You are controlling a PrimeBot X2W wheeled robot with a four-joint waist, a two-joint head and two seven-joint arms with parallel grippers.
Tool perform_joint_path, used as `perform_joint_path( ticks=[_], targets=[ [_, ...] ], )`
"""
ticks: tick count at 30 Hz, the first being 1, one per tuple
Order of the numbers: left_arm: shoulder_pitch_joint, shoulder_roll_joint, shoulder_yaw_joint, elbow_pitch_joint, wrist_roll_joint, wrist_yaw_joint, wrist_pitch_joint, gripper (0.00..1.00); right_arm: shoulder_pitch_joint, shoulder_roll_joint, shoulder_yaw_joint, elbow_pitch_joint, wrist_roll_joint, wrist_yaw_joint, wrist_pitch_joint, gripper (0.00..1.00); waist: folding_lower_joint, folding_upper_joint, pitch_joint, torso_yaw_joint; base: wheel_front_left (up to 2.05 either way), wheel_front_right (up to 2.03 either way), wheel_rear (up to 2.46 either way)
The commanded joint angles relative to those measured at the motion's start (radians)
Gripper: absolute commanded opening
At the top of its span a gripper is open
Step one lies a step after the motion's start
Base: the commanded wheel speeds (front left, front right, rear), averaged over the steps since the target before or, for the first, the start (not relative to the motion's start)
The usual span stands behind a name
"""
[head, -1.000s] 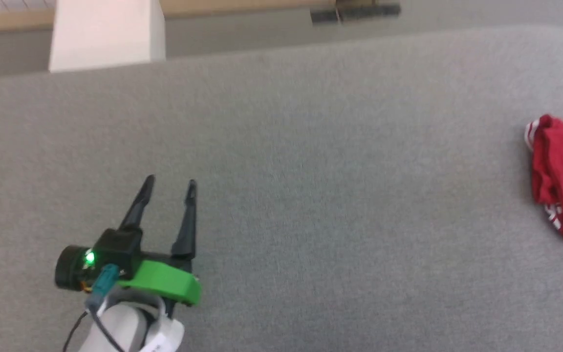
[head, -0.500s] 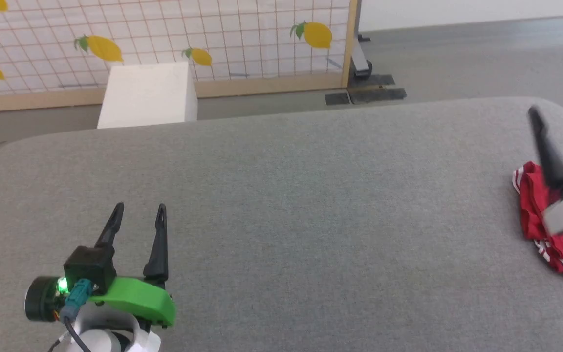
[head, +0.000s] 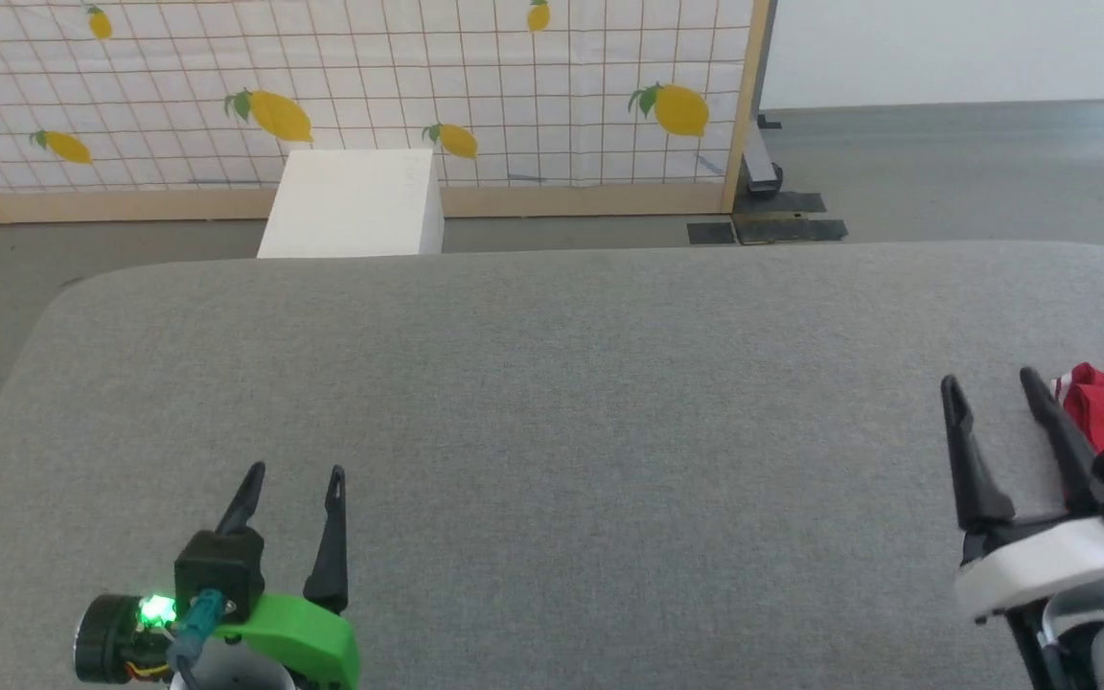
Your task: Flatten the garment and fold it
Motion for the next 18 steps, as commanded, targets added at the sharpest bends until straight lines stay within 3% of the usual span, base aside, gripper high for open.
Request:
perform_joint_path(
  ticks=[1, 9, 18],
  targets=[
    [0.017, 0.010, -0.010, 0.008, 0.008, -0.001, -0.002, 1.00, 0.030, 0.013, -0.003, -0.015, -0.026, -0.001, 0.006, 1.00, 0.0001, 0.0000, -0.004, 0.005, 0.00, 0.00, 0.00],
    [0.023, 0.009, -0.040, 0.043, 0.021, -0.006, -0.014, 1.00, 0.092, 0.056, -0.010, -0.038, -0.087, -0.001, 0.032, 1.00, 0.0001, 0.0000, -0.007, 0.003, 0.00, 0.00, 0.00],
    [0.008, -0.001, -0.048, 0.058, 0.016, -0.003, -0.021, 1.00, 0.100, 0.064, -0.020, -0.041, -0.110, -0.001, 0.047, 1.00, 0.0001, 0.0000, -0.002, 0.002, 0.00, 0.00, 0.00]
  ],
)
